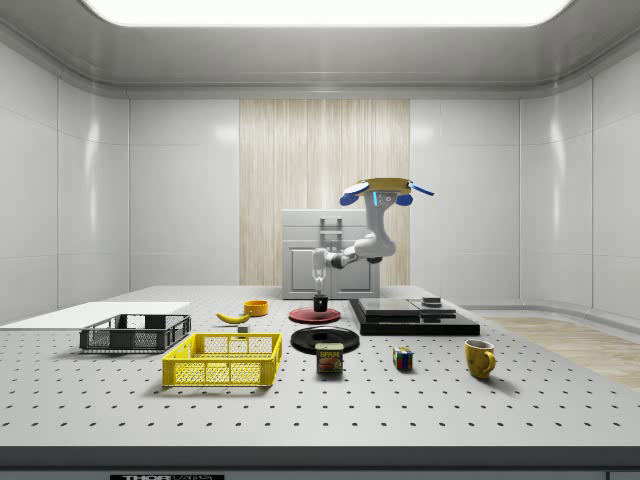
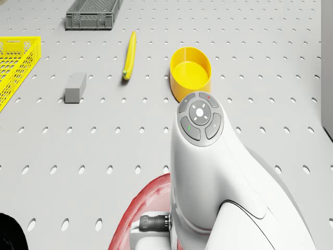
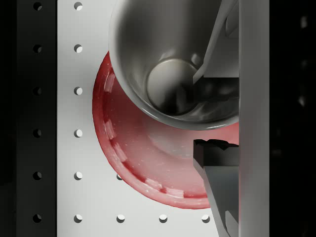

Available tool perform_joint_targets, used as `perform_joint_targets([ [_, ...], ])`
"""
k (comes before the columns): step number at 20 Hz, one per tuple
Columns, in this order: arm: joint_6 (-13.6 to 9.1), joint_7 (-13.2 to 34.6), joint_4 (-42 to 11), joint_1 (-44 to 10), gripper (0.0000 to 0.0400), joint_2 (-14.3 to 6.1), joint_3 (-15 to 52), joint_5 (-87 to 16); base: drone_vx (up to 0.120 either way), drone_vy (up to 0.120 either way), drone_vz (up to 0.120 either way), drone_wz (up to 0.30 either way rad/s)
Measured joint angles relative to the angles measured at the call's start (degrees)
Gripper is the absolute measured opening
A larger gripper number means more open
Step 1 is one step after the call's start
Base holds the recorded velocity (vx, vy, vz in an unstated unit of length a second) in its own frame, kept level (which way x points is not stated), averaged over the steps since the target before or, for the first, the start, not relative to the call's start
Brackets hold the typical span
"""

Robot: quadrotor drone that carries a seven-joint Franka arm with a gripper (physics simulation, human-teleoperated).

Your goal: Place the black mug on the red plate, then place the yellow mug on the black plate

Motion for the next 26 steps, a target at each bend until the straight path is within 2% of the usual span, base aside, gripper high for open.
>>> perform_joint_targets([
  [6, 0.65, 0.14, 2.63, -2.58, 0.011, 0.44, -0.89, -0.68, 0.0, 0.0, 0.0, 0.0],
  [12, 1.44, -1.15, 3.94, -2.45, 0.011, 0.41, -1.8, -1.31, 0.0, 0.0, 0.0, 0.0],
  [14, 1.58, -1.41, 4.15, -2.38, 0.0224, 0.38, -1.93, -1.38, 0.0, 0.0, 0.0, 0.0],
  [17, 1.53, -1.65, 4.19, -2.23, 0.0317, 0.3, -1.64, -1.08, 0.0, 0.0, 0.0, 0.0],
  [21, 0.72, -1.84, 3.61, -1.73, 0.0369, 0.06, 0.31, 0.71, 0.0, 0.0, 0.0, 0.0],
  [26, 0.05, -1.95, 3.13, -1.35, 0.0391, -0.22, 2.11, 2.4, 0.0, 0.008, 0.104, 0.0],
])
